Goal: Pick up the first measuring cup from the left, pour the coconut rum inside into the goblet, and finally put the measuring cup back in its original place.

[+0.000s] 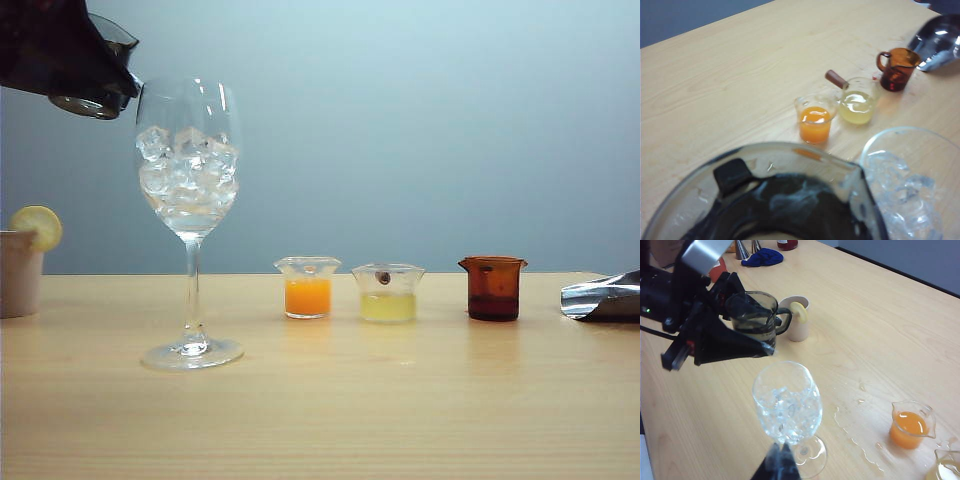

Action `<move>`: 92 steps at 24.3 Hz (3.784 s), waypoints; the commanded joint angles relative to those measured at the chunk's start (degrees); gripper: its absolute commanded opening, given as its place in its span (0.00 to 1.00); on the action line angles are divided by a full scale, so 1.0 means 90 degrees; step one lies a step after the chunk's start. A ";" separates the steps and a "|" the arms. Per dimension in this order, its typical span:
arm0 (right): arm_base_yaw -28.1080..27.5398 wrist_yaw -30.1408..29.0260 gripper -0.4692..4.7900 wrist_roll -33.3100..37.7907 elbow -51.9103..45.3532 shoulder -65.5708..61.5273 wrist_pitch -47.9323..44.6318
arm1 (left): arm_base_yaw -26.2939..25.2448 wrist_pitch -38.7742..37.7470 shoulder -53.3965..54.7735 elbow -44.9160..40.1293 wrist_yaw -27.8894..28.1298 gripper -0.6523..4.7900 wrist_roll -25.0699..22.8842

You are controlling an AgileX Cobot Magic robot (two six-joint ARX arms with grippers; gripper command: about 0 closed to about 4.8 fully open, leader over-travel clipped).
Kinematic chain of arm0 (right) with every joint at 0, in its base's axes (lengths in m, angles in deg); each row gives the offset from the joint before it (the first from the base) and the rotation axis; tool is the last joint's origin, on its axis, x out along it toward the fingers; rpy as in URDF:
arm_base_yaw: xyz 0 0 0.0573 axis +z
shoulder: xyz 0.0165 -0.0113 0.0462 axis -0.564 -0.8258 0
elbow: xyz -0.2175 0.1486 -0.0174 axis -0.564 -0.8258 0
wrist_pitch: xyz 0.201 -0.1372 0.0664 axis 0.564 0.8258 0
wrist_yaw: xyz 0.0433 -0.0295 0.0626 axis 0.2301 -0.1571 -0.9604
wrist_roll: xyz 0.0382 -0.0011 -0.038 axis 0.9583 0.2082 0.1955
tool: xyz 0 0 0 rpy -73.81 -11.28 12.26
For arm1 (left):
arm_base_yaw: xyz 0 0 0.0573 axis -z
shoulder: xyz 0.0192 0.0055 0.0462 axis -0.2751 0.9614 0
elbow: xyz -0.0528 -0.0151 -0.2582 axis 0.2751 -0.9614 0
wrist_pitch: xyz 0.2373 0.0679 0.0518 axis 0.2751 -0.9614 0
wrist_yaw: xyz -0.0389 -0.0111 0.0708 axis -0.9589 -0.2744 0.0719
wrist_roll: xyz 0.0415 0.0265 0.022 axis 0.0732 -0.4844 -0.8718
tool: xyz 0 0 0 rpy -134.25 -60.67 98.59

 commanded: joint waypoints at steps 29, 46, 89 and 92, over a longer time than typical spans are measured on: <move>-0.0019 -0.0126 0.08 -0.0131 0.0046 -0.0015 -0.0053 | 0.1047 0.0250 -0.0066 0.0211 0.1559 0.38 -0.3075; -0.0017 -0.0129 0.08 -0.0129 0.0044 -0.0017 -0.0024 | 0.1705 0.0406 -0.0151 0.0389 0.2171 0.32 -0.4364; -0.0019 -0.0177 0.08 -0.0131 0.0044 -0.0015 0.0158 | 0.1753 0.1268 -0.0063 0.0389 0.2555 0.32 -0.6849; -0.0019 -0.0177 0.08 -0.0131 0.0044 -0.0015 0.0160 | 0.1753 0.1282 -0.0063 0.0389 0.2552 0.32 -0.6938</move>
